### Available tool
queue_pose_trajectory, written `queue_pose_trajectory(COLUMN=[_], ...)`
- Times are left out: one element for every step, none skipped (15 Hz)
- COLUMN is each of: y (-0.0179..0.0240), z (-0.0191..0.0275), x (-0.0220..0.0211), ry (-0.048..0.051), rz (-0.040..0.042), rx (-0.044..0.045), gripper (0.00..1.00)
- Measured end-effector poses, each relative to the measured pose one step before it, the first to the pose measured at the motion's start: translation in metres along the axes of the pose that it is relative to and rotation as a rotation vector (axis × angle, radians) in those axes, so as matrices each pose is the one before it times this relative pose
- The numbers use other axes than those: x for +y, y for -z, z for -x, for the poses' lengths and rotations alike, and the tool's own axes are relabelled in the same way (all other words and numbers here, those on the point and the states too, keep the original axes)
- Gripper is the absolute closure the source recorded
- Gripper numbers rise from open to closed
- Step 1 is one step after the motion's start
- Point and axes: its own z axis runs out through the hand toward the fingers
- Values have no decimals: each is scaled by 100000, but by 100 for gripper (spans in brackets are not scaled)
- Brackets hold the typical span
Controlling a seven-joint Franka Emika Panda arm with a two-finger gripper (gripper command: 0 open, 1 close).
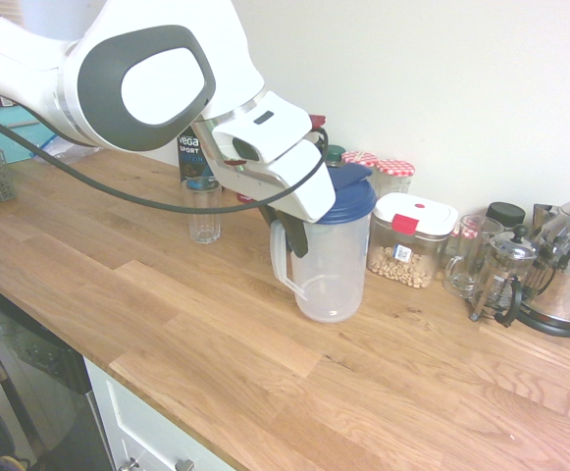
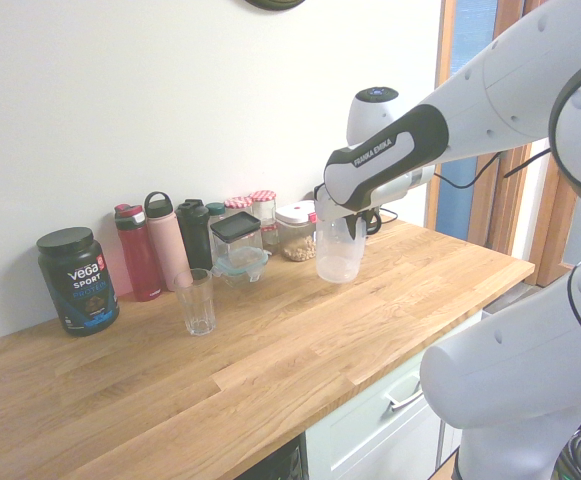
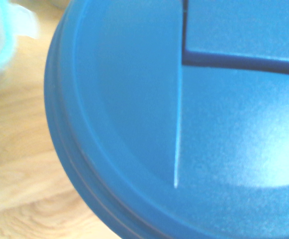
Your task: Pour me some water
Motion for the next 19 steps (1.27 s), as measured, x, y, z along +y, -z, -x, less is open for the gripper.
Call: queue_pose_trajectory(y=[-126, -130, -169, -204, -281, -353, -406, -424, -120, -79, -108, -103, -31, 6, -2, 38, 214, 488, 902], z=[114, 173, 190, 131, 65, 67, 58, 16, -107, -25, 12, 12, -12, -30, -47, -46, -47, 123, 493], x=[84, 11, -58, -49, 17, 4, -28, -111, -187, -69, -26, 2, 17, 32, 73, 165, 285, 376, 429], ry=[-25, 173, 231, -80, -236, -135, -163, -100, 65, 5, 33, 6, -51, -108, -198, -324, -457, 243, 1689], rz=[958, 908, 563, 490, 696, 703, 576, 114, -744, -272, 28, 159, 44, 29, 154, 715, 1291, 1585, 1475], rx=[-737, -785, -730, -639, -712, -764, -718, -397, 438, 114, -112, -190, -62, -36, -141, -508, -800, -1121, -2422], gripper=[100, 100, 100, 0, 0, 0, 0, 0, 0, 0, 0, 0, 0, 0, 0, 0, 0, 0, 0])
